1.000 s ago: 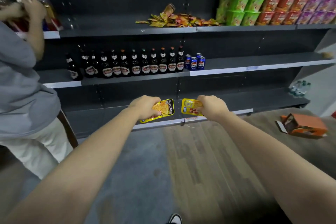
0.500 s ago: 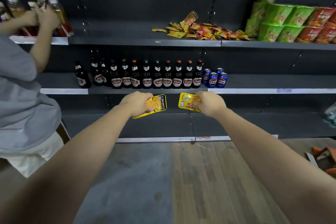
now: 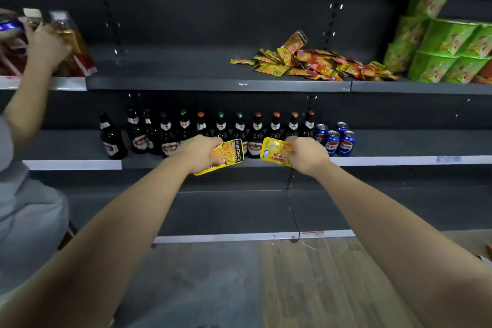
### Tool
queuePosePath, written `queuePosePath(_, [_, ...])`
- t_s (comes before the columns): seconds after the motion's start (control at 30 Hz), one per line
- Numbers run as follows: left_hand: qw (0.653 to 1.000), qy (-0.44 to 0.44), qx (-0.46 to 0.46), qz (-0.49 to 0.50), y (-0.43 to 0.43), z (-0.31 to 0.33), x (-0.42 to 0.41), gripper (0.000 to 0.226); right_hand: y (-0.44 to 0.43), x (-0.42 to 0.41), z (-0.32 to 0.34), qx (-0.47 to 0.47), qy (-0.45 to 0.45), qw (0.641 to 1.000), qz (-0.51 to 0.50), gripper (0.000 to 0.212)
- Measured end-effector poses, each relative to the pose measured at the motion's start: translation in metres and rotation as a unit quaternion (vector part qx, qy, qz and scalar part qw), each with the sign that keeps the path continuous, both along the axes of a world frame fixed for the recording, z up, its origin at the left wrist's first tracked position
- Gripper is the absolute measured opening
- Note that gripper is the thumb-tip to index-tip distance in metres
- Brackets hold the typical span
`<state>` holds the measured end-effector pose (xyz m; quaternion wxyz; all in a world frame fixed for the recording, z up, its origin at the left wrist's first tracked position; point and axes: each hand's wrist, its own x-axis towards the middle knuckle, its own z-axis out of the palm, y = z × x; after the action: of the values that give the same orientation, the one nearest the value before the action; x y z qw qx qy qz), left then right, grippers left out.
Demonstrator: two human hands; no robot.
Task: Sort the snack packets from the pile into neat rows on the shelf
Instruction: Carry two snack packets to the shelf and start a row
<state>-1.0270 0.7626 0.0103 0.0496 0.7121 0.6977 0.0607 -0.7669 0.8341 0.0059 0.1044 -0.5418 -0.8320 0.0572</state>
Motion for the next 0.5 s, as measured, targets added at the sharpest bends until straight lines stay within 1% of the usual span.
queuePosePath(0.07, [1.000,0.001,0.010,-0.006,0.029,0.008,-0.016,0.030,0.029,-0.018,0.008,0.001,0.008,1.000,-0.004,0.019])
queuePosePath(0.23, [0.999,-0.017,0.033,-0.019,0.097,0.032,-0.066,0.025,0.094,-0.069,0.029,0.019,0.047,0.999,-0.004,0.024])
queuePosePath(0.37, [0.997,-0.014,0.079,-0.017,0.138,0.038,-0.102,0.030,0.129,-0.106,0.033,0.033,0.051,0.998,-0.002,0.030])
queuePosePath(0.43, [0.996,0.001,0.092,-0.015,0.154,0.036,-0.116,0.034,0.143,-0.118,0.029,0.031,0.047,0.998,-0.006,0.027])
queuePosePath(0.5, [0.995,-0.001,0.100,-0.013,0.169,0.035,-0.126,0.032,0.158,-0.128,0.028,0.031,0.051,0.998,-0.011,0.022])
